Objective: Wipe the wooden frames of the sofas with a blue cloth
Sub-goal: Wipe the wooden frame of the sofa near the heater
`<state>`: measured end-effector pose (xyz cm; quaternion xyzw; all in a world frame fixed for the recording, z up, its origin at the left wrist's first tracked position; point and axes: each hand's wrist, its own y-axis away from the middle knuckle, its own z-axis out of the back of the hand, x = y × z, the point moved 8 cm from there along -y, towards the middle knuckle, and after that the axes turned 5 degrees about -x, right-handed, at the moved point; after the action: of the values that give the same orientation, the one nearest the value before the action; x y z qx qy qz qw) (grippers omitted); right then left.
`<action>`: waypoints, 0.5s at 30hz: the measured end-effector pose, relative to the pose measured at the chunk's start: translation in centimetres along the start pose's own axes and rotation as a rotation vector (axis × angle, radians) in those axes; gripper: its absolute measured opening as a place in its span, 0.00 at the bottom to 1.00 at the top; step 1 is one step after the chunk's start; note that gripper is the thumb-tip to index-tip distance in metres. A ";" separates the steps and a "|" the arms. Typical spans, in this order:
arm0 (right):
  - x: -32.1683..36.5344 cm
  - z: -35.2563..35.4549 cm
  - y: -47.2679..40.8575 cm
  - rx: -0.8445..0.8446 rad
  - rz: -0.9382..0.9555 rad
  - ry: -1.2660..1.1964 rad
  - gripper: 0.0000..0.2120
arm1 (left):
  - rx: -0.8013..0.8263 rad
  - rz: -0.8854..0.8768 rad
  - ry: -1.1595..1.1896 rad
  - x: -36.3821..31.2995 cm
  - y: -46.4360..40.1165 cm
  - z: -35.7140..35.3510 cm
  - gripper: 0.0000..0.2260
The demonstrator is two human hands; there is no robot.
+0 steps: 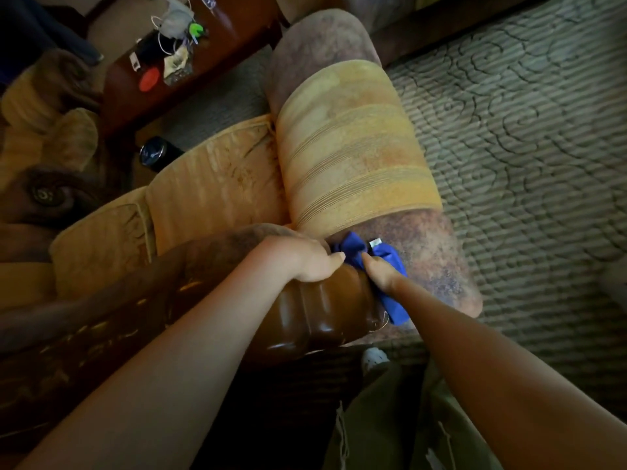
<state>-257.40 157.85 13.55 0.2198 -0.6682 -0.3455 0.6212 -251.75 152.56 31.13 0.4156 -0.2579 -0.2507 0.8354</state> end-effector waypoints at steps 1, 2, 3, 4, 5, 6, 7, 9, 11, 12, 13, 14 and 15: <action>0.7 -0.2 0.8 0.027 0.025 -0.009 0.18 | -0.012 0.008 0.008 0.0 0.3 0.0 0.26; 1.6 -0.3 1.6 0.034 0.072 0.004 0.17 | -0.023 0.009 0.016 0.2 -0.1 -0.1 0.27; 2.7 -0.6 2.8 0.048 0.125 -0.036 0.17 | -0.021 0.028 0.018 0.4 -0.1 0.0 0.28; 3.5 -0.7 3.6 0.045 0.167 -0.104 0.19 | -0.008 0.050 0.013 0.5 -0.4 -0.2 0.29; 4.3 -0.9 4.7 0.061 0.193 -0.200 0.21 | 0.002 0.073 0.019 0.4 0.0 -0.2 0.29; 4.9 -0.9 5.2 0.065 0.220 -0.240 0.21 | -0.009 0.074 0.011 0.2 0.3 0.0 0.30; 5.4 -0.9 5.3 0.079 0.226 -0.258 0.19 | -0.024 0.072 0.003 0.0 0.5 0.3 0.30; 5.2 -0.9 4.4 0.099 0.195 -0.209 0.17 | -0.035 0.068 -0.015 -0.1 0.4 0.4 0.29; 3.3 -0.7 2.4 0.100 0.118 -0.104 0.17 | -0.020 0.064 0.002 0.1 -0.3 0.0 0.29; 2.3 -0.6 1.6 0.096 0.076 -0.040 0.16 | -0.014 0.066 0.000 0.0 -0.5 0.0 0.28; 1.2 -0.4 0.8 0.080 0.043 0.005 0.15 | -0.017 0.072 0.007 -0.2 -0.2 0.1 0.28; 0.3 -0.2 0.2 0.073 0.016 0.014 0.17 | -0.023 0.078 -0.003 0.0 -0.3 0.1 0.28; -0.1 -0.1 0.0 0.080 -0.004 0.003 0.19 | -0.039 0.081 0.003 0.1 -0.3 0.3 0.28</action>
<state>-257.24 157.90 13.42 0.2466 -0.6801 -0.3195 0.6120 -251.89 152.14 31.05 0.3890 -0.2684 -0.2210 0.8531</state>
